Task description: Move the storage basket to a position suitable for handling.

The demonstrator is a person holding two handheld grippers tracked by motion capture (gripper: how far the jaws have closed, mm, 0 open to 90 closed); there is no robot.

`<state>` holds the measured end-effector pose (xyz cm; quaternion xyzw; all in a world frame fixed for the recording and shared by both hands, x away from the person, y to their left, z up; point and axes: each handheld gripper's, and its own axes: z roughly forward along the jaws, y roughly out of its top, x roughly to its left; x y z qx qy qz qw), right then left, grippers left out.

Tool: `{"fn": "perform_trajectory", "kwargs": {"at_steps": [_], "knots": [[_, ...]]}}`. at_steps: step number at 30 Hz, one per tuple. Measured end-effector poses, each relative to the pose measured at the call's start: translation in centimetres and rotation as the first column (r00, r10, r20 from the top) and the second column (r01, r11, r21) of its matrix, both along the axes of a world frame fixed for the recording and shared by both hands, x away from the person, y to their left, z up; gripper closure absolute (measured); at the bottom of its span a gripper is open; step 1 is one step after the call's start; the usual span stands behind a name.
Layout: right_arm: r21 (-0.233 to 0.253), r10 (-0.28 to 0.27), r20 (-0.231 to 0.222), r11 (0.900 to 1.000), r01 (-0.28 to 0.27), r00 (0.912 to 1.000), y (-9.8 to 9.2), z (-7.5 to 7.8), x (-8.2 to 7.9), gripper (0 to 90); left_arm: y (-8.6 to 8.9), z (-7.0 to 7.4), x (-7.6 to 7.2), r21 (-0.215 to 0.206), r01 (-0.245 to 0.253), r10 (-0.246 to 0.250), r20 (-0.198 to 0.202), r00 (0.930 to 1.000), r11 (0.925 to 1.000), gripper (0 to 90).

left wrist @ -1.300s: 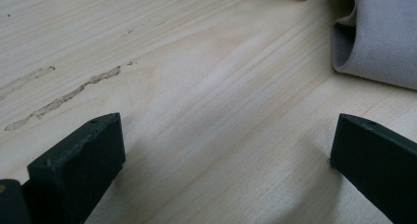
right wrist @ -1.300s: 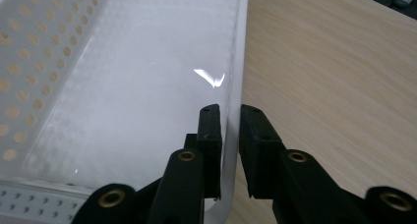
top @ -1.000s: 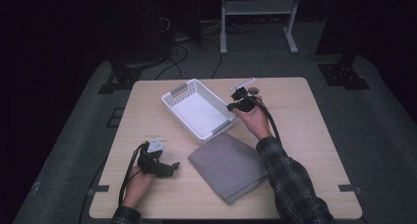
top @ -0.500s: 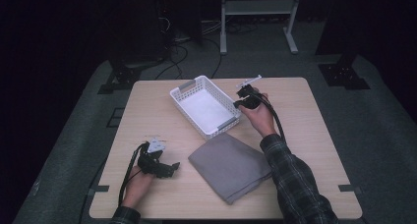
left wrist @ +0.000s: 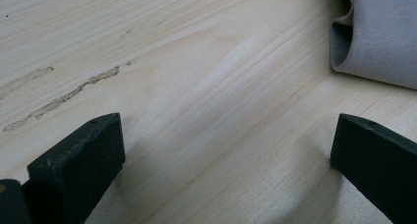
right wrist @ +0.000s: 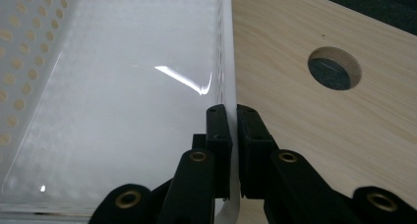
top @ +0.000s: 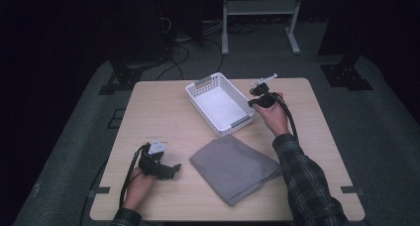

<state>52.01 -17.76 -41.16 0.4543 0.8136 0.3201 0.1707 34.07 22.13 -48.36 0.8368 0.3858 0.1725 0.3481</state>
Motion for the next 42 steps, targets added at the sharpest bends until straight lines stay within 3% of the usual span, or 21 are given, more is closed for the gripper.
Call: {"fn": "perform_trajectory", "kwargs": {"at_steps": [17, 42], "knots": [[-0.011, -0.033, -0.011, 0.999, 0.033, 0.9994, -4.9, 0.1, -1.4, 84.1, 0.0, 0.0, 0.0, 0.000, 0.000, 0.000, 0.000, 1.0000, 1.0000, 0.0], [-0.013, -0.049, -0.023, 0.999, 0.049, 0.9985, -9.9, 0.1, -4.6, 84.1, 0.0, 0.0, 0.0, 0.000, 0.000, 0.000, 0.000, 1.0000, 1.0000, 0.0]]}}
